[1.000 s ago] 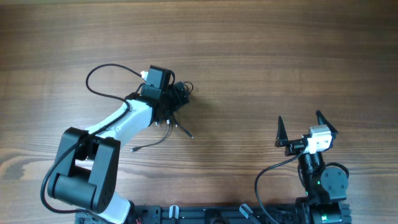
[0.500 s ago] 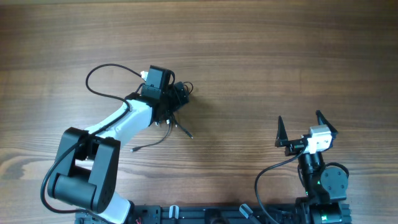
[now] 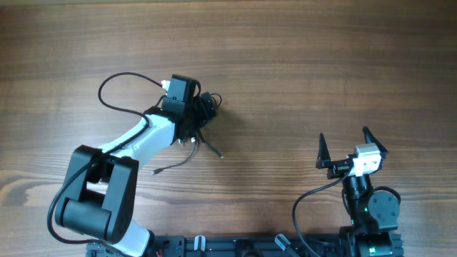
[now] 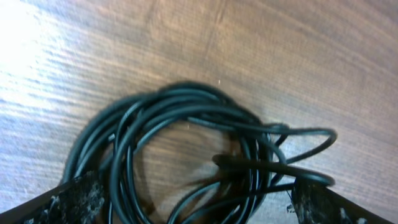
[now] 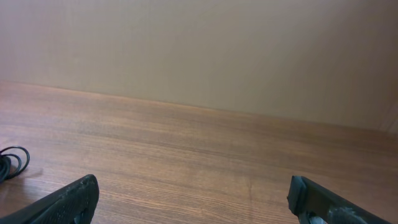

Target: Untangle cables

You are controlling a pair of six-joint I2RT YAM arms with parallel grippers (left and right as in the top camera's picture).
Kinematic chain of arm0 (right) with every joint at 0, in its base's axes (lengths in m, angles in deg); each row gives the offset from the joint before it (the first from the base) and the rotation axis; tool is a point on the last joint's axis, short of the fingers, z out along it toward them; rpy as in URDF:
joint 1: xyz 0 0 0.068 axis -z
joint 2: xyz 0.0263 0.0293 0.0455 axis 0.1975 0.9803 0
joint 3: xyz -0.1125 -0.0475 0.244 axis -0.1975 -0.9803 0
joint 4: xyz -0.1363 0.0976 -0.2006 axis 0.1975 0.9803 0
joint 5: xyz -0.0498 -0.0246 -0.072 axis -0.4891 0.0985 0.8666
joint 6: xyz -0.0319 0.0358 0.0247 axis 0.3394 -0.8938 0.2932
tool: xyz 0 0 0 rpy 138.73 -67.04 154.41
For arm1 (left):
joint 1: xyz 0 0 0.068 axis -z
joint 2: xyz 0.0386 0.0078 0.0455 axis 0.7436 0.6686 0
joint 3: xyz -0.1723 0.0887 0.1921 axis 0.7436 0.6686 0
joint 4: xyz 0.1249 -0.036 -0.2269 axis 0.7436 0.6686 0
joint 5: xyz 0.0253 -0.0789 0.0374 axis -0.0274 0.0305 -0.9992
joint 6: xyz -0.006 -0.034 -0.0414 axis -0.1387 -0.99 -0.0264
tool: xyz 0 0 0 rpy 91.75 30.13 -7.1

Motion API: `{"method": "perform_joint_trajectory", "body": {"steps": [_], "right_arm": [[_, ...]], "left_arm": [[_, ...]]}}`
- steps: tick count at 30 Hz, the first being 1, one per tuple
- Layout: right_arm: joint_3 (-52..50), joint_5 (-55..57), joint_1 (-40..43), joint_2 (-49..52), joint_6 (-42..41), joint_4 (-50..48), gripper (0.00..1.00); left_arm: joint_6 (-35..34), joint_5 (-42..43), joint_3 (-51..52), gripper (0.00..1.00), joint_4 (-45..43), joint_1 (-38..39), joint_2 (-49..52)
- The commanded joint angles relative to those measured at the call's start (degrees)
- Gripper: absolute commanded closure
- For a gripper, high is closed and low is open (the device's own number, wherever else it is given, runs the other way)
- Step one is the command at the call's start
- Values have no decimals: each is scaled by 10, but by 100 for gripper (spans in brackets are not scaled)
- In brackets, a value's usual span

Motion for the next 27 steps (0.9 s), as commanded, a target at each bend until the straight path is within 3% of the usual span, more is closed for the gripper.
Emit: {"method": "perform_joint_trajectory", "body": {"steps": [1, 7, 8, 9, 10, 11, 13, 15, 16, 19, 22, 27], "right_arm": [[-1, -11, 2, -5, 5, -2, 0], [-1, -11, 2, -5, 5, -2, 0], [-1, -11, 2, -5, 5, -2, 0], [-1, -11, 2, -5, 5, -2, 0], [-1, -11, 2, -5, 5, -2, 0], [-1, -11, 2, -5, 5, -2, 0], [-1, -11, 2, -5, 5, -2, 0], [-1, -11, 2, -5, 5, -2, 0], [-1, -11, 2, -5, 5, -2, 0], [-1, -11, 2, -5, 5, -2, 0], [-1, -11, 2, -5, 5, -2, 0], [-1, -11, 2, -5, 5, -2, 0]], "left_arm": [[-4, -41, -33, 0, 2, -30, -32], [-5, -40, -54, 0, 4, -81, -133], [-6, -45, -54, 11, 7, -87, -132], [-6, -44, -54, 32, 8, -96, -131], [-8, -44, -54, 44, 10, -104, -128], [-24, -44, -54, 48, 22, -115, -122], [-33, -44, -54, 37, 73, -143, -102], [-31, -39, -54, 37, 113, -165, -88], [-25, 5, -54, 37, 145, -182, -76], [71, 159, -54, 40, 164, -196, -57], [86, 170, -51, 61, 173, -190, -10], [120, 184, -51, 59, 114, -154, 67]]}}
